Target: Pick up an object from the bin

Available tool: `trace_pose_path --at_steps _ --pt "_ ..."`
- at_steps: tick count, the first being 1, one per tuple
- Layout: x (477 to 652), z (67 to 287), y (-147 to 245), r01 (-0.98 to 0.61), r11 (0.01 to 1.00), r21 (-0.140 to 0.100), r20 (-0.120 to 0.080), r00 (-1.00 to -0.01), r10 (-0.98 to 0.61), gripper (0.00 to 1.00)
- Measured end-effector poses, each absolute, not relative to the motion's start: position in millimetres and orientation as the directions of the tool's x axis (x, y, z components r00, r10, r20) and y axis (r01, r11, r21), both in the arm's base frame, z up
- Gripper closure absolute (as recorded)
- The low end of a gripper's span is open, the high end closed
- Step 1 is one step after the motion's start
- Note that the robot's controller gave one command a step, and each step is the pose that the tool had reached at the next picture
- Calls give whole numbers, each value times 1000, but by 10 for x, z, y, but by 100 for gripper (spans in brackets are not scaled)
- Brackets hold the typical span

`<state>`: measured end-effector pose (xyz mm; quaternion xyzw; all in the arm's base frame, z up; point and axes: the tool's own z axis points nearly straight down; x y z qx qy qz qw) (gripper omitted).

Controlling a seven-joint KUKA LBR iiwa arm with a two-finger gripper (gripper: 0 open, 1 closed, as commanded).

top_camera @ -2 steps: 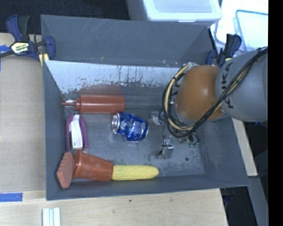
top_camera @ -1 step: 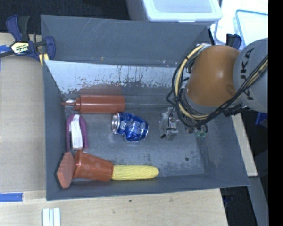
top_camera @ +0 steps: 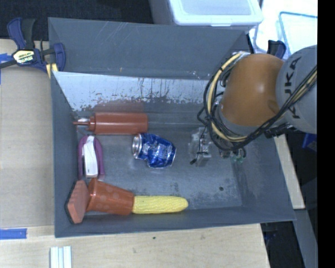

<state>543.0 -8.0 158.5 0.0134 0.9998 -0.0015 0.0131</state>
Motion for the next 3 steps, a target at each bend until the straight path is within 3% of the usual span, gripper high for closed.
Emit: trace_pose_path --at_steps 1,2,3 --pt "5469 1609 -132 40 999 -2 -26 -999 40 100" --pt "5433 1813 -162 17 1000 -3 -21 -1000 17 100" --pt "5158 1991 73 -97 995 -4 -23 -995 -97 100"
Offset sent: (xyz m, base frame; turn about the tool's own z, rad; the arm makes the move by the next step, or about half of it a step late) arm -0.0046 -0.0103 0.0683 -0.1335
